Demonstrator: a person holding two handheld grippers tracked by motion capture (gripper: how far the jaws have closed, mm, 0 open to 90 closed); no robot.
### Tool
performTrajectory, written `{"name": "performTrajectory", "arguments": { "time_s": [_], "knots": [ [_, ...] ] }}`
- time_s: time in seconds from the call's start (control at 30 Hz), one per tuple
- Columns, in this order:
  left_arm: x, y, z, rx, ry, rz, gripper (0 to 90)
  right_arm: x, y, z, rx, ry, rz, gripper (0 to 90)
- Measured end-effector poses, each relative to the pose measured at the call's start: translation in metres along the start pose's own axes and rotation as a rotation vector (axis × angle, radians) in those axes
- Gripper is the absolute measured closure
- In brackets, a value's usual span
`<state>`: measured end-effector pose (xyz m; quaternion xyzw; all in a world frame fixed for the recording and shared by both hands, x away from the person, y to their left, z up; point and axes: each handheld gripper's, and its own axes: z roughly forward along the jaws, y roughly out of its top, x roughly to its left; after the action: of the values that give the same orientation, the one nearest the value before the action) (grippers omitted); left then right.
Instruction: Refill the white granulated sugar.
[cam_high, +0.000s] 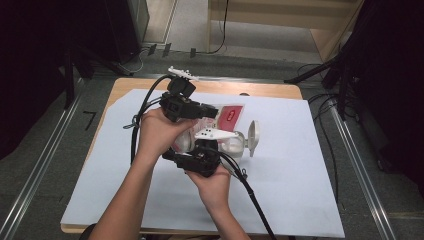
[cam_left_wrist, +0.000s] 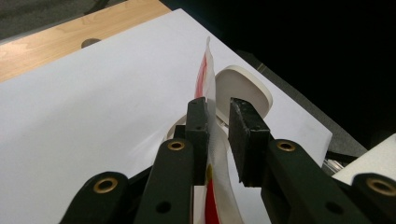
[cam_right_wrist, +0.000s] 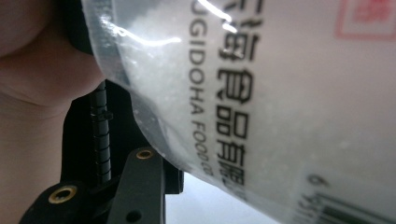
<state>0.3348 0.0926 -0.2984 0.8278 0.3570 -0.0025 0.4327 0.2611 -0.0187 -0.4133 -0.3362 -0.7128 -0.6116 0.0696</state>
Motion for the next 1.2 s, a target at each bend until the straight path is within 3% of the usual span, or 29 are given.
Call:
{"name": "performTrajectory", "arguments": {
  "time_s": [0.3, 1.2],
  "knots": [
    [0.0027, -0.0004, 0.0006, -0.001, -0.01, -0.005, 80.2, 0.0038, -0.0015, 0.0007, 0.005, -0.046, -0.057, 62.1],
    [0.0094, 0.0005, 0.0009, 0.027, -0.03, -0.025, 86.9, 0.0043, -0.0023, 0.0, 0.018, -0.068, -0.073, 63.1]
  ]
}}
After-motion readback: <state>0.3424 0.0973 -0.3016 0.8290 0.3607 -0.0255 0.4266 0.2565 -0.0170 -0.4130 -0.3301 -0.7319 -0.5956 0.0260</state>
